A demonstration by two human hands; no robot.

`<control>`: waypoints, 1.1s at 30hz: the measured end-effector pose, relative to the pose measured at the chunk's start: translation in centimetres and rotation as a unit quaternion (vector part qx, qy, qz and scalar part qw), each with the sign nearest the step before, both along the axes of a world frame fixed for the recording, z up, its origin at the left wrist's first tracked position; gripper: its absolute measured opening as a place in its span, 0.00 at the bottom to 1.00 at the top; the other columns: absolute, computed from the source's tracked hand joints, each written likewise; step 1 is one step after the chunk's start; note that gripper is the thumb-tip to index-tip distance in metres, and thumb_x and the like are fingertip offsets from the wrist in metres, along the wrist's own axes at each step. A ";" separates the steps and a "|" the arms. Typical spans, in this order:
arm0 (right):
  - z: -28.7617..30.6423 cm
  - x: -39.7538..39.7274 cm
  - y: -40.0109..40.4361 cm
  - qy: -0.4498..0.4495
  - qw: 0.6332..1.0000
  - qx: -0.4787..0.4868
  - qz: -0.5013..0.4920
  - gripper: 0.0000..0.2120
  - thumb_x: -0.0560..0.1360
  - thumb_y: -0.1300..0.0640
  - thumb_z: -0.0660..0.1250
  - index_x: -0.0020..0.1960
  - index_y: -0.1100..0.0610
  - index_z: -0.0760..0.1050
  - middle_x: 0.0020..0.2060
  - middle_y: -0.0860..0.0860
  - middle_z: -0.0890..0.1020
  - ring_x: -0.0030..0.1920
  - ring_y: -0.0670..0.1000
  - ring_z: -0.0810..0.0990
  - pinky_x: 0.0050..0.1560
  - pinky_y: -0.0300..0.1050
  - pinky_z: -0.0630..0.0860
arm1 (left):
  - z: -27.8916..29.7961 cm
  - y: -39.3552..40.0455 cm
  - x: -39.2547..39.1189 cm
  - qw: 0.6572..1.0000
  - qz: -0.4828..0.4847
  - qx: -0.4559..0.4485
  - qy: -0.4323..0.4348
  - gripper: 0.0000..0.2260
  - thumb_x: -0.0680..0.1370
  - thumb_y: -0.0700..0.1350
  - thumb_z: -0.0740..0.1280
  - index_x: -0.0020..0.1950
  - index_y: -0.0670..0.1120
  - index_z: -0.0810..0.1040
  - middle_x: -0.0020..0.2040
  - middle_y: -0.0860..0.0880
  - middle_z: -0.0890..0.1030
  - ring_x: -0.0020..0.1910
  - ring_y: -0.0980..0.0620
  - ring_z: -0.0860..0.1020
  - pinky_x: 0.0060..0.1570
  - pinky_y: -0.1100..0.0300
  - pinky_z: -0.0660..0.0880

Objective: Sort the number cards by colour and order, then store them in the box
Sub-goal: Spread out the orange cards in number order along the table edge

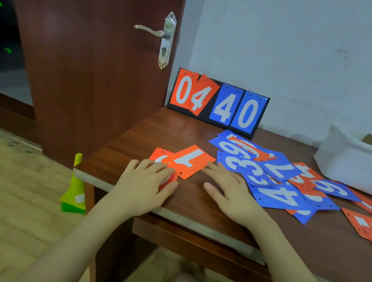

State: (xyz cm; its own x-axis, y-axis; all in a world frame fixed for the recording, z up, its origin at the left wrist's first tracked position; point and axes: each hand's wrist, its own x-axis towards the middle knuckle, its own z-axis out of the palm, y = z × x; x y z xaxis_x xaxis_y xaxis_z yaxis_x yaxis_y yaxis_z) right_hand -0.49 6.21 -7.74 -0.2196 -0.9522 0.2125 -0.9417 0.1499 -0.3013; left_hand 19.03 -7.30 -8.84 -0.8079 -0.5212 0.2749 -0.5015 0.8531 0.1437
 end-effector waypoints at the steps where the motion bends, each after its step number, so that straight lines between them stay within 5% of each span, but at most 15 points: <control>1: 0.3 0.0 -0.8 -0.015 1.000 0.005 0.002 0.21 0.80 0.44 0.53 0.72 0.41 0.60 0.74 0.41 0.57 0.75 0.42 0.49 0.71 0.44 0.44 | -0.1 -0.1 0.0 1.000 0.002 0.002 -0.003 0.24 0.78 0.62 0.46 0.70 0.57 0.63 0.72 0.56 0.65 0.71 0.53 0.62 0.68 0.52 0.58; 5: 1.5 -0.1 -3.1 0.029 0.996 0.090 -0.002 0.21 0.81 0.46 0.52 0.73 0.45 0.61 0.74 0.46 0.61 0.74 0.48 0.57 0.73 0.51 0.54 | -0.3 -0.8 -0.1 1.000 0.019 -0.007 0.003 0.23 0.78 0.61 0.47 0.70 0.55 0.64 0.72 0.56 0.66 0.70 0.54 0.63 0.66 0.53 0.60; 9: 0.3 2.7 -1.8 0.150 0.980 0.081 -0.101 0.21 0.79 0.41 0.49 0.69 0.46 0.65 0.62 0.53 0.68 0.61 0.56 0.64 0.61 0.53 0.58 | -0.2 -1.8 -0.4 0.999 0.034 -0.008 -0.014 0.22 0.78 0.60 0.50 0.68 0.54 0.67 0.71 0.55 0.67 0.68 0.52 0.65 0.63 0.53 0.62; 12: -0.6 5.9 -1.6 0.149 0.984 0.020 -0.100 0.20 0.78 0.42 0.52 0.67 0.47 0.67 0.55 0.53 0.66 0.54 0.55 0.62 0.51 0.48 0.54 | -0.1 -2.4 -0.1 0.999 0.031 0.010 0.000 0.20 0.78 0.60 0.51 0.65 0.54 0.68 0.69 0.55 0.70 0.67 0.52 0.67 0.63 0.53 0.61; 16: 2.0 3.5 -1.8 0.057 0.997 -0.052 -0.028 0.15 0.79 0.52 0.57 0.64 0.48 0.72 0.63 0.46 0.69 0.65 0.48 0.63 0.57 0.41 0.53 | 0.4 -3.4 0.5 0.999 0.025 0.030 -0.017 0.20 0.77 0.62 0.52 0.66 0.56 0.67 0.68 0.56 0.71 0.66 0.54 0.69 0.66 0.53 0.61; 20: 1.4 1.7 -1.6 0.006 0.993 0.115 0.037 0.21 0.81 0.50 0.54 0.73 0.45 0.60 0.75 0.41 0.56 0.75 0.44 0.48 0.72 0.46 0.44 | 0.1 -3.6 0.7 0.999 0.034 0.024 -0.017 0.20 0.77 0.61 0.53 0.67 0.56 0.66 0.69 0.56 0.69 0.67 0.54 0.67 0.66 0.53 0.63; 23: 0.1 3.6 -3.4 0.014 0.991 0.128 -0.029 0.21 0.81 0.49 0.49 0.74 0.48 0.58 0.76 0.46 0.54 0.73 0.50 0.52 0.68 0.49 0.49 | 0.1 -4.1 0.9 0.998 0.060 0.016 -0.012 0.20 0.78 0.59 0.53 0.68 0.55 0.66 0.70 0.55 0.69 0.68 0.53 0.67 0.65 0.53 0.64; 26: 0.0 6.4 -6.4 0.068 0.993 0.083 -0.049 0.17 0.79 0.51 0.51 0.65 0.53 0.68 0.69 0.52 0.66 0.61 0.58 0.61 0.58 0.51 0.58 | 0.3 -4.6 1.5 0.997 0.081 0.014 -0.012 0.20 0.79 0.57 0.54 0.68 0.54 0.67 0.70 0.54 0.68 0.69 0.52 0.66 0.66 0.53 0.63; 33: -1.1 8.9 -9.3 0.087 0.995 0.011 -0.044 0.17 0.79 0.48 0.53 0.66 0.49 0.68 0.64 0.53 0.66 0.56 0.58 0.62 0.54 0.51 0.60 | -0.1 -5.3 4.5 0.993 0.113 0.005 0.020 0.17 0.79 0.53 0.54 0.68 0.55 0.68 0.70 0.56 0.69 0.69 0.53 0.66 0.64 0.52 0.63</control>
State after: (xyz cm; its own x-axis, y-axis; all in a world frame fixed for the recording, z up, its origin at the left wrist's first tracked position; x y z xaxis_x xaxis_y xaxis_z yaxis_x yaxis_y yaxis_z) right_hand 8.40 -3.11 -8.83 -0.2636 -0.9356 0.2347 -0.9623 0.2383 -0.1309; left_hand 23.53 -12.62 -8.91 -0.6582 -0.6912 0.2984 -0.6742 0.7175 0.1749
